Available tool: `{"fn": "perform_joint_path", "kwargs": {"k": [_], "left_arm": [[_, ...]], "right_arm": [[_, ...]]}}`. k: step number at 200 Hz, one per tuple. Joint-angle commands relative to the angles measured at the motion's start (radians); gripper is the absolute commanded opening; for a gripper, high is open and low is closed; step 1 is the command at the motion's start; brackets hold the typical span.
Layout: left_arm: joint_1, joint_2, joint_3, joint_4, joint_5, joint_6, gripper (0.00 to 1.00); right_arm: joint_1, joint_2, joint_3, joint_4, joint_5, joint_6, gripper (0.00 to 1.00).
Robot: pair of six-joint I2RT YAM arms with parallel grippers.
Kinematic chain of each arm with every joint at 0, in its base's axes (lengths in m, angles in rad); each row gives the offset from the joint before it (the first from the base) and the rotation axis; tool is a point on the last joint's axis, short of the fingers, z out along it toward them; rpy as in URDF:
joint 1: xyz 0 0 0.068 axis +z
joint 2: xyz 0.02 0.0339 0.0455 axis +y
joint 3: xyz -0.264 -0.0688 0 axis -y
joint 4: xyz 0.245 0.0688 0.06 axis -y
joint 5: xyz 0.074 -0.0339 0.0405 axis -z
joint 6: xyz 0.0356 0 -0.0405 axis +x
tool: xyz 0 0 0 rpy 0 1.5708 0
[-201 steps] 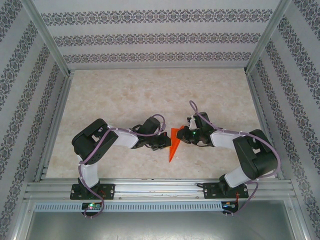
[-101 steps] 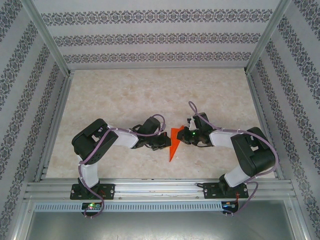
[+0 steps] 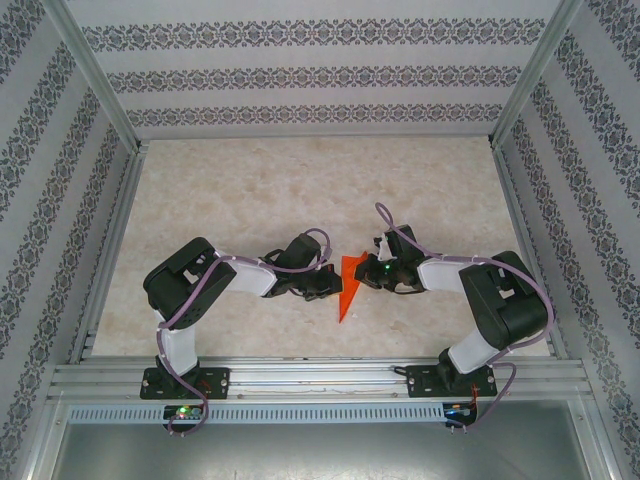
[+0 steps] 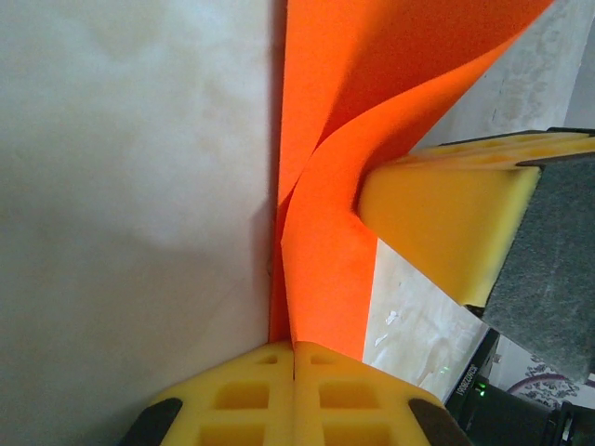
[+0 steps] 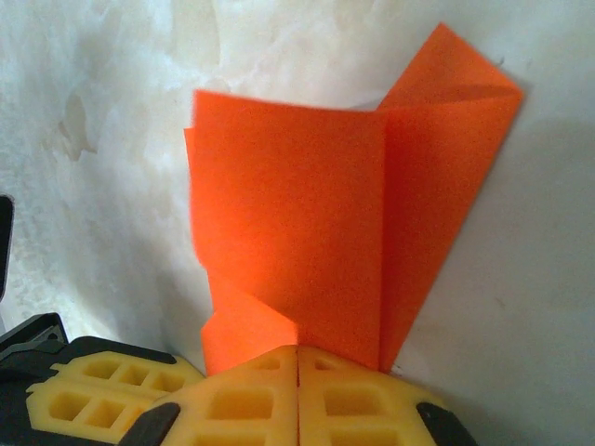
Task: Fold a paper plane with a square sheet of paper (fold left side to right side)
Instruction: Fold the wing for the fifth time at the center of the table.
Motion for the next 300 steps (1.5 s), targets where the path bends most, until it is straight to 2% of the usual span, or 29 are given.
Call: {"fn": "perform_joint_path", "kwargs": {"k": [1, 25, 75, 109, 146, 173, 235, 300], "left_arm": [[-0.035, 0.069, -0.028, -0.057, -0.115, 0.005, 0.01], [-0.033, 0.029, -0.023, -0.059, -0.116, 0.008, 0.07], [-0.019, -0.152, -0.027, -0.174, -0.171, 0.055, 0.21], [-0.008, -0.287, -0.02, -0.285, -0.195, 0.095, 0.23], [-0.01, -0.323, 0.019, -0.327, -0.102, 0.102, 0.09], [-0.027, -0.28, 0.046, -0.29, -0.013, 0.075, 0.04], [-0.073, -0.164, 0.078, -0.191, 0.08, 0.025, 0.01], [-0.084, -0.108, 0.063, -0.197, 0.055, 0.035, 0.01]], "right_arm": [[0.008, 0.027, -0.017, -0.123, 0.048, -0.025, 0.04], [0.008, 0.036, -0.02, -0.161, 0.066, -0.043, 0.0], [0.007, 0.057, -0.02, -0.172, 0.075, -0.057, 0.0], [0.01, 0.063, -0.021, -0.17, 0.076, -0.057, 0.0], [0.015, 0.066, -0.015, -0.169, 0.076, -0.057, 0.0], [0.018, 0.072, -0.013, -0.169, 0.077, -0.056, 0.0], [0.026, 0.086, -0.006, -0.172, 0.077, -0.056, 0.0], [0.029, 0.097, -0.003, -0.178, 0.079, -0.062, 0.0]]}}
